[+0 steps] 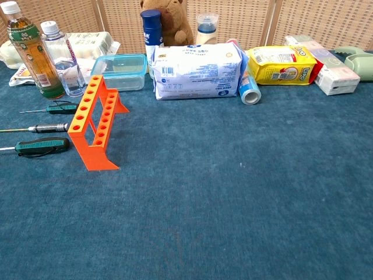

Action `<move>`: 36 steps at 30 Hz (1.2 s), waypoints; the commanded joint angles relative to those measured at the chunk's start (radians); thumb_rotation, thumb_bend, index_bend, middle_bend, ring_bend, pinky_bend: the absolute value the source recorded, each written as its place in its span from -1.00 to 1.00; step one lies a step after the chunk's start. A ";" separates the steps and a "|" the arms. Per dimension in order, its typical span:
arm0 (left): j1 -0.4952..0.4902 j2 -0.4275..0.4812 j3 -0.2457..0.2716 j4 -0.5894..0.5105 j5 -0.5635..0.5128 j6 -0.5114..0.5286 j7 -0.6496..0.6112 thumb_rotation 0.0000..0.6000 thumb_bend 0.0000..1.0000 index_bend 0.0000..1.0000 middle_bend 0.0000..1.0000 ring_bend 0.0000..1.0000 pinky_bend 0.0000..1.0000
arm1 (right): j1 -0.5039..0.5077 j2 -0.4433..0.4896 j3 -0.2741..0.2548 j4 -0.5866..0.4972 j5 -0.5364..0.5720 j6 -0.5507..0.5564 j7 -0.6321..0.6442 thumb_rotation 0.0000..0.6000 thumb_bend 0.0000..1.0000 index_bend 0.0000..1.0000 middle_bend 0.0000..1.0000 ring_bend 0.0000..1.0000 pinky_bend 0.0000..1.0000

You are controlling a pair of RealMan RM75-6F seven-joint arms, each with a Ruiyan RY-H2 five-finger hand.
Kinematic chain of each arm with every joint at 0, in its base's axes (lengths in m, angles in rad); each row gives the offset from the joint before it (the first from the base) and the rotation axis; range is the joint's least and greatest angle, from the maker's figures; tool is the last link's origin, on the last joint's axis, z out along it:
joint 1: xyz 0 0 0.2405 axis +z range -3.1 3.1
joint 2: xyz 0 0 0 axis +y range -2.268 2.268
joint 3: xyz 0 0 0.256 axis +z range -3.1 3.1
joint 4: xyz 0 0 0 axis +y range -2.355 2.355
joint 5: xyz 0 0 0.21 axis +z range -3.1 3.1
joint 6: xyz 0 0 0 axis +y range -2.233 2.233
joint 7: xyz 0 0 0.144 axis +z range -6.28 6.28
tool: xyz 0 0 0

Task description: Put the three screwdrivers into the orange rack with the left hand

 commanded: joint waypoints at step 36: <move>-0.381 -0.418 -0.241 -0.007 -0.626 -0.417 0.532 1.00 -0.55 -0.60 0.94 1.00 1.00 | 0.004 0.058 -0.030 0.011 -0.060 -0.002 0.205 1.00 -0.96 -0.86 -0.94 -1.00 -1.00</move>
